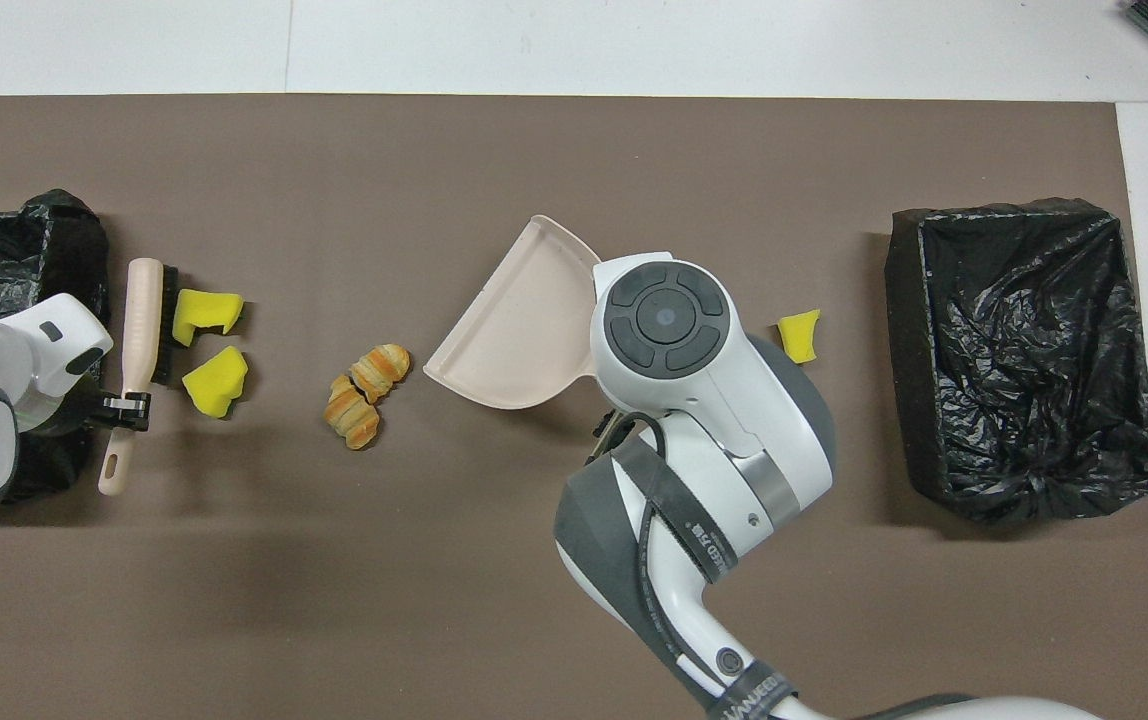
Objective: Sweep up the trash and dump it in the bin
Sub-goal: 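Place the dustpan near the snacks while the left gripper grabs the brush, then sweep the sponges and snacks into the dustpan with the left gripper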
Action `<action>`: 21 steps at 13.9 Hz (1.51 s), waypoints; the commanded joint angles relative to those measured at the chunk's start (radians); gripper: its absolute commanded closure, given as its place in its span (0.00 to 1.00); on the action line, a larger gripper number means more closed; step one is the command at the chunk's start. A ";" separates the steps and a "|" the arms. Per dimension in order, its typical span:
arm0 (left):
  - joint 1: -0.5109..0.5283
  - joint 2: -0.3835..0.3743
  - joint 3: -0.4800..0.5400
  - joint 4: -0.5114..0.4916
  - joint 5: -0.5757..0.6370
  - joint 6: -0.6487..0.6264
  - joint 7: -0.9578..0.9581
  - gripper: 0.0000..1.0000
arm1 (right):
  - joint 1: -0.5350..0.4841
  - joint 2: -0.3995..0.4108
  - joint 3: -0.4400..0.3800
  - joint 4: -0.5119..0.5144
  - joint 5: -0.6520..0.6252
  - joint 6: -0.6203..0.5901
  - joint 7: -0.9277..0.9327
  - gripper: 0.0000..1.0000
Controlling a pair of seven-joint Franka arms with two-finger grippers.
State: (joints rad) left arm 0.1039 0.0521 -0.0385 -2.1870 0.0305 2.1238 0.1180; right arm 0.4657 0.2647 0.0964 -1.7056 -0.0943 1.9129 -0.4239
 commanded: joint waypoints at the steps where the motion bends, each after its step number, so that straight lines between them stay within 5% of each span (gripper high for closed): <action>1: -0.058 -0.031 0.006 -0.023 -0.033 -0.019 -0.026 1.00 | -0.038 -0.032 0.008 -0.040 -0.008 0.012 -0.184 1.00; 21: -0.538 -0.035 0.006 -0.074 -0.286 0.040 -0.378 1.00 | -0.036 0.042 0.009 -0.078 -0.082 0.121 -0.453 1.00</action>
State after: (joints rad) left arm -0.3605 0.0292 -0.0468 -2.2396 -0.2106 2.1309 -0.2040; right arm 0.4413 0.3024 0.0987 -1.7810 -0.1601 2.0107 -0.8258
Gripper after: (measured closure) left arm 0.740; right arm 0.687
